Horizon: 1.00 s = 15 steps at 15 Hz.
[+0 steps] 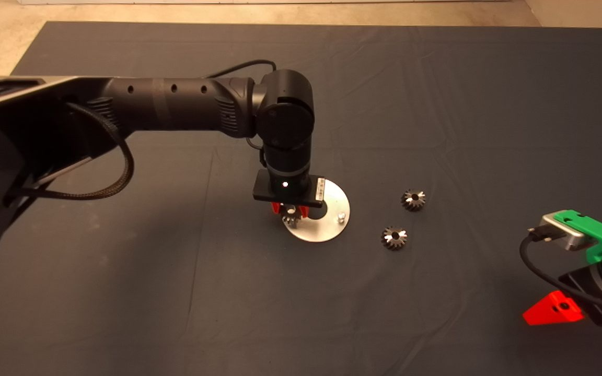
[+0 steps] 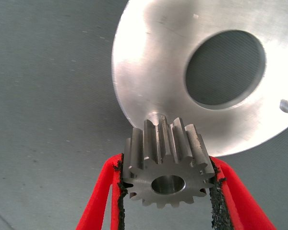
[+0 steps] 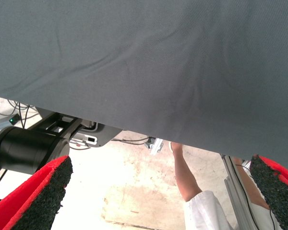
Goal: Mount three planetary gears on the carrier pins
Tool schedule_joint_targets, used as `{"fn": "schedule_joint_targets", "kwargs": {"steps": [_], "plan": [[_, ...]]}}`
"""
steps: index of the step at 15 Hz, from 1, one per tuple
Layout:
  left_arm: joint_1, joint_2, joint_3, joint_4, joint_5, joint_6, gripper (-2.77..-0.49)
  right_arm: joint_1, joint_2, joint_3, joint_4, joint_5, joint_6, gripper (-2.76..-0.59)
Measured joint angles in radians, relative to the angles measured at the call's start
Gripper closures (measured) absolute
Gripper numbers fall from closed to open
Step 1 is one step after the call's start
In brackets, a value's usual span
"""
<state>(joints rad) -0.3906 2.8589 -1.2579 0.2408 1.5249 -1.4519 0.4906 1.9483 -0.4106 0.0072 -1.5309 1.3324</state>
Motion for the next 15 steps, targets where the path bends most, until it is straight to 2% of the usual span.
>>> {"fn": "schedule_joint_targets", "kwargs": {"steps": [8,15], "plan": [[0.009,0.003,0.000,0.000,0.000,-0.001,-0.85,0.000,0.000,0.000,0.000,0.000,0.000,-2.75],[0.008,-0.022,0.008,0.000,-0.001,-0.002,-0.85,0.000,0.000,0.000,0.000,0.000,0.000,-2.75]]}}
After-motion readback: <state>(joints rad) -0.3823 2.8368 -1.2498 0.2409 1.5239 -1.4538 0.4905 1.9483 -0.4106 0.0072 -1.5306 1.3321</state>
